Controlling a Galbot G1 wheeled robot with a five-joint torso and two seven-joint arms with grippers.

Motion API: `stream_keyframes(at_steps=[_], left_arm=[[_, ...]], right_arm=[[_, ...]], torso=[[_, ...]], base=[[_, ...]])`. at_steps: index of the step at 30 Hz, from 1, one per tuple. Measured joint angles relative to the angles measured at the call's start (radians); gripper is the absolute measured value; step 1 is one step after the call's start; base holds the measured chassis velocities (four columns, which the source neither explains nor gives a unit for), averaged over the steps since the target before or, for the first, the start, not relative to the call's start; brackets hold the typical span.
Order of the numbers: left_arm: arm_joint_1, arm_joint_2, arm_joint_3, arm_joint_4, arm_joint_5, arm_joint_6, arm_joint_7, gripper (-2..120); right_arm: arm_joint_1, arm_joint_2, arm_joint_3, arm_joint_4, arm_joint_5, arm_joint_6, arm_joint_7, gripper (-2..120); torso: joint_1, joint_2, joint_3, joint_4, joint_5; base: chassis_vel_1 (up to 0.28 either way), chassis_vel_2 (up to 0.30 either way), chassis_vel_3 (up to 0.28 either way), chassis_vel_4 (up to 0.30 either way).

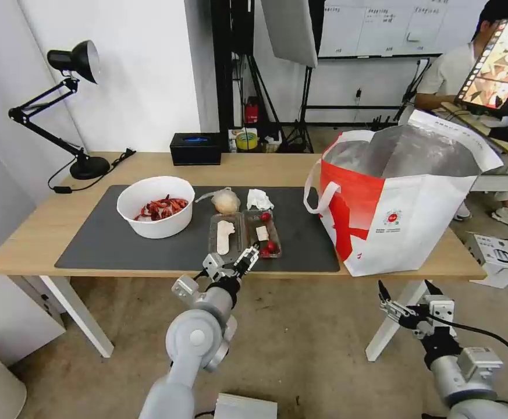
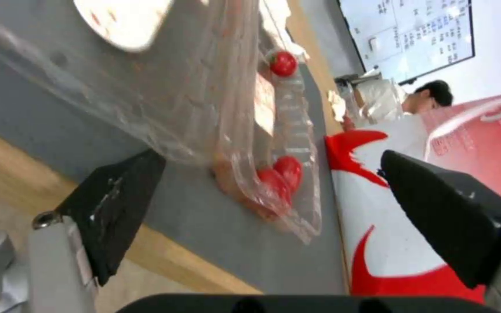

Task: Pick up the trash from the table and place it into the takeout bag.

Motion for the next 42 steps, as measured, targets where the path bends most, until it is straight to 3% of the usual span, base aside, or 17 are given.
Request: stream_keyframes(at_steps=[23,35,42], left_arm=[[-0.014,0.044,-0.053,-0.045,-0.008,-0.023,0.002,100],[-0.083,0.054,0.007,-0.063,0.0,-0.031,0.018,100],[-0.093,-0.004,0.066,-0.076,0.072,-0.029,0.019,100]], right_arm=[[0.016,0.008,-0.018,-0.031,-0.005,0.007,-0.003,100],[0.014,0.001,-0.017,-0.031,-0.004,0.008,-0.003,100],[0.015,0.0,-0.022,-0.034,-0.002,0.008,-0.003,100]], torso=[[0.0,0.0,0.0,0.0004,-0.0001],[0.0,0.0,0.0,0.0001,0.0001],[0.0,0.0,0.0,0.0,0.0003]], base=[[0.0,0.0,0.0,0.0],[0.0,0.0,0.0,0.0],[0.0,0.0,0.0,0.0]])
